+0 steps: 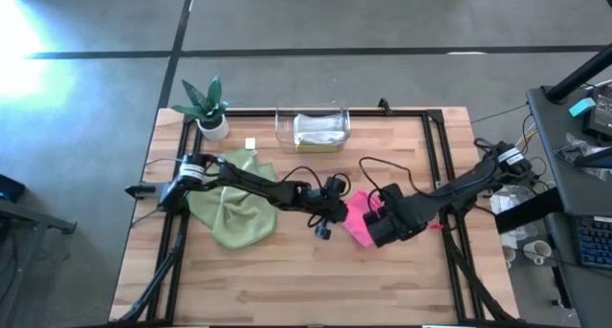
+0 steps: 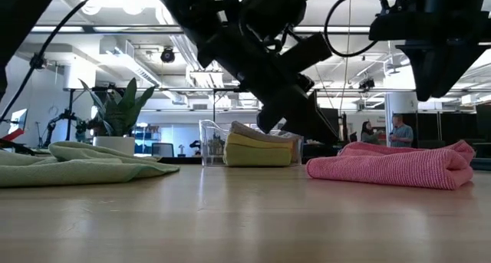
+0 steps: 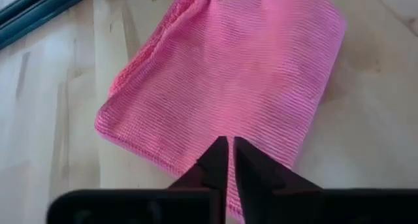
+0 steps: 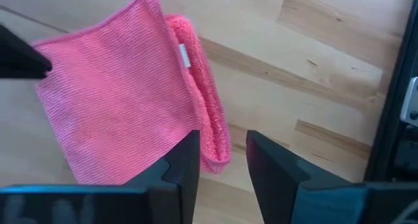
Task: Fold microfiber towels
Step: Put the folded pink microfiber cloth into the transparent bin
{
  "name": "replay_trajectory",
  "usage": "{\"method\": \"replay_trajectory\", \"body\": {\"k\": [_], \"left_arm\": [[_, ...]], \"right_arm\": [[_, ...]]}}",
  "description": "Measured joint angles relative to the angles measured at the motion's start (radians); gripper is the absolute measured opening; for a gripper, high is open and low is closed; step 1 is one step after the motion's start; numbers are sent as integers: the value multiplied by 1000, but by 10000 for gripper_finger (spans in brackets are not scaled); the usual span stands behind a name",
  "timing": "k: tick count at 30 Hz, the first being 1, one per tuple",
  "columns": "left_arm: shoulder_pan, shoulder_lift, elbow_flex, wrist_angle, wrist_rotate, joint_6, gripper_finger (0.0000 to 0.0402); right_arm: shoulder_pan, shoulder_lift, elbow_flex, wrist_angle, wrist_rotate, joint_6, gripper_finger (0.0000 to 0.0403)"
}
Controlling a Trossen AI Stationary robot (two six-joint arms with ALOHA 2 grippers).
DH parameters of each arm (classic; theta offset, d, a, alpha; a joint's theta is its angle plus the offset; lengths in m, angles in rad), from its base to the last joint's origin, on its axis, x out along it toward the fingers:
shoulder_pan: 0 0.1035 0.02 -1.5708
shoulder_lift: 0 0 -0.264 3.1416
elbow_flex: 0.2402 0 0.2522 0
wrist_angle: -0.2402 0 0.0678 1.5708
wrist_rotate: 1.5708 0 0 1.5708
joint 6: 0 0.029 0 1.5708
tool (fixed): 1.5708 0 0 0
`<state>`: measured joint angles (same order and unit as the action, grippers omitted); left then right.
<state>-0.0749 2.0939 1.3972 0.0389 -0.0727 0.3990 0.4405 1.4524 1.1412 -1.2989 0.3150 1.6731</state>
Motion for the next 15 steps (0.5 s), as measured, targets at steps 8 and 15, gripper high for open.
{"method": "replay_trajectory", "body": {"k": [8, 15], "left_arm": [[20, 32, -10, 26, 66, -23, 12], [36, 65, -15, -15, 125, -183, 12]], "right_arm": [[11, 5, -4, 5, -1, -25, 113], [13, 1, -20, 6, -1, -28, 109]]}}
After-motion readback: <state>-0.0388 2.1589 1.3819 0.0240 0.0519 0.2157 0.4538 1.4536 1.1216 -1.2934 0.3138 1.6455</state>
